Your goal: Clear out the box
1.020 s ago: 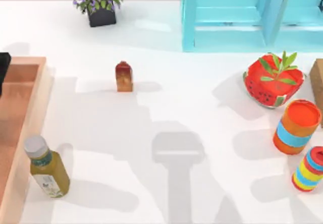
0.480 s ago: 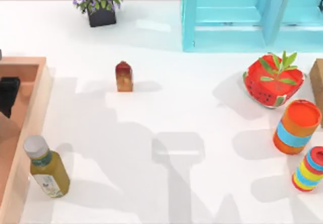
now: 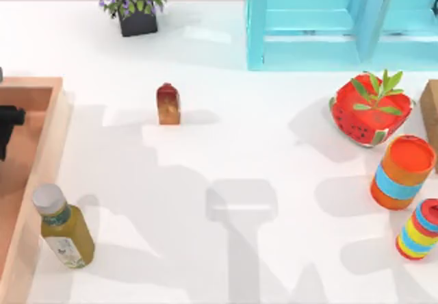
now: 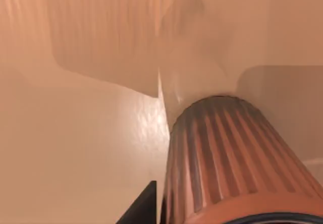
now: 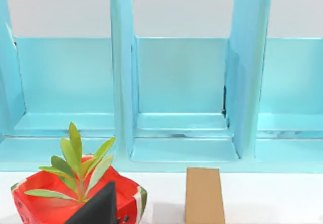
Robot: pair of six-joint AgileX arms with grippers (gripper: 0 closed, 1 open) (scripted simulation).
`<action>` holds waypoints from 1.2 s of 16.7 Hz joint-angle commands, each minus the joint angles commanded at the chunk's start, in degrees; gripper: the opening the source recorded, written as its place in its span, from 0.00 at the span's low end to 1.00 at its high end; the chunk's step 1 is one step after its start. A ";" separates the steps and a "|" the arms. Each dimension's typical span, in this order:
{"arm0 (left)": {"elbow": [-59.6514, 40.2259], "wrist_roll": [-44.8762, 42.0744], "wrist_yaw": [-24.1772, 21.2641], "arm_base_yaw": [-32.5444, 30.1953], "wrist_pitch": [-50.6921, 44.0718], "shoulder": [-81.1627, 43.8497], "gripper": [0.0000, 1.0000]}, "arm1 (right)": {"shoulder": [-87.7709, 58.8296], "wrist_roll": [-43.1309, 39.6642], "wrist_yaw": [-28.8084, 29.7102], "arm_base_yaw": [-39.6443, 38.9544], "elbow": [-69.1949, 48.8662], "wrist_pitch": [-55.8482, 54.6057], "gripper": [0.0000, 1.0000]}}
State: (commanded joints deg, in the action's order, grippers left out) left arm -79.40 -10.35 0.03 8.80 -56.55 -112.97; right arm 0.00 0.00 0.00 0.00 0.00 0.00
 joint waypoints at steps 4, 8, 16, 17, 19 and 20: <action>0.00 0.00 0.00 0.00 0.00 0.00 0.25 | 0.00 0.00 0.00 0.00 0.00 0.00 1.00; 0.00 0.00 0.00 0.00 0.00 0.00 0.00 | 0.00 0.00 0.00 0.00 0.00 0.00 1.00; -0.01 -0.08 0.01 0.04 -0.02 0.16 0.00 | 0.00 0.00 0.00 0.00 0.00 0.00 1.00; -0.12 -0.15 0.03 0.17 -0.11 0.19 0.00 | 0.00 0.00 0.00 0.00 0.00 0.00 1.00; -1.38 -1.11 0.28 1.79 -1.42 0.40 0.00 | 0.00 0.00 0.00 0.00 0.00 0.00 1.00; -2.42 -1.81 0.48 3.08 -2.59 0.53 0.00 | 0.00 0.00 0.00 0.00 0.00 0.00 1.00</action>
State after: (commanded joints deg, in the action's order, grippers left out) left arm -81.82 -12.16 0.51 11.88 -59.14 -112.44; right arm 0.00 0.00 0.00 0.00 0.00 0.00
